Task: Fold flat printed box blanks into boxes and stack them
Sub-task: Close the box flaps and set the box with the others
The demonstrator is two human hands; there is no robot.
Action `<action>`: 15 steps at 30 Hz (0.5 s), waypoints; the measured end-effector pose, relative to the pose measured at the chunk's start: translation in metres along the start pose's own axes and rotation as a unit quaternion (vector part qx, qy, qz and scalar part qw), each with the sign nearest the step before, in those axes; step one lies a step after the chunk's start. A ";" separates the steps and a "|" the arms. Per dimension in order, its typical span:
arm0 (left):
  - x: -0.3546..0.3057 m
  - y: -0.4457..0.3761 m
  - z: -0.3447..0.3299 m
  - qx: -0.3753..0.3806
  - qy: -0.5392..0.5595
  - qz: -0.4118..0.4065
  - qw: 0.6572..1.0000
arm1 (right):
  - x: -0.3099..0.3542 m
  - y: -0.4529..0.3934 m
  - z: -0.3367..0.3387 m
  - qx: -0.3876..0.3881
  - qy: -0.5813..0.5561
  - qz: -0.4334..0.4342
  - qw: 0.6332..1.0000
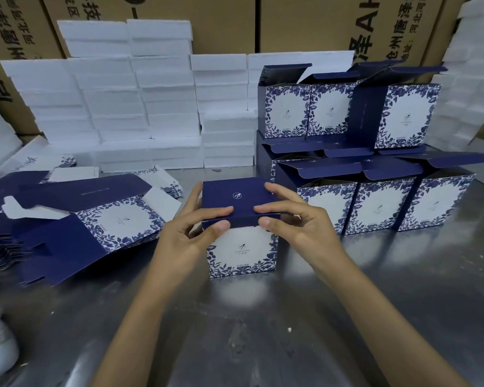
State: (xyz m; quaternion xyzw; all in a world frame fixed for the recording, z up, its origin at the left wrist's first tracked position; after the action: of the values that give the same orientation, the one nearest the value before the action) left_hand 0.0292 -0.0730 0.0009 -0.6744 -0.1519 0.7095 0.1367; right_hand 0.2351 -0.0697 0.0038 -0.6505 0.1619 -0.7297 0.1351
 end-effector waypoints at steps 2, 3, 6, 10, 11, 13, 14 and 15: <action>-0.002 0.003 -0.003 -0.015 0.014 0.002 1.000 | 0.001 0.003 0.001 -0.023 -0.013 -0.017 1.000; -0.003 0.004 -0.004 -0.022 0.017 0.002 1.000 | 0.001 0.003 0.001 -0.029 -0.012 -0.020 0.999; -0.007 0.005 -0.006 -0.026 0.030 0.017 0.999 | 0.004 0.004 -0.003 -0.038 -0.032 -0.050 0.998; -0.019 0.014 -0.006 -0.025 -0.008 0.028 0.999 | 0.013 0.008 -0.005 -0.037 0.009 -0.066 0.997; -0.026 0.014 -0.004 -0.031 -0.019 0.026 0.999 | 0.019 0.008 -0.005 -0.030 0.019 -0.055 0.998; -0.047 0.009 -0.002 -0.046 -0.044 0.000 0.998 | 0.041 0.000 -0.003 -0.019 0.026 -0.016 0.999; -0.062 0.003 -0.003 -0.055 -0.059 -0.025 0.996 | 0.055 -0.008 0.000 -0.020 0.027 0.010 0.999; -0.078 -0.006 -0.006 -0.064 -0.072 -0.054 0.994 | 0.070 -0.017 0.005 -0.028 0.029 0.038 0.998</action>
State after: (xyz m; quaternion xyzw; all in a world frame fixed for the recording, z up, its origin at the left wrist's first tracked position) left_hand 0.0391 -0.0986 0.0748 -0.6198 -0.2426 0.7365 0.1206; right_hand 0.2325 -0.0827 0.0751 -0.6259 0.2107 -0.7379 0.1392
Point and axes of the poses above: each hand's wrist, its own y-axis away from the middle knuckle, its own z-axis out of the back of the hand, x = y × z, the point moved 3 cm from there along -y, towards the middle knuckle, and after that the axes turned 5 degrees about -x, right-handed, at the moved point
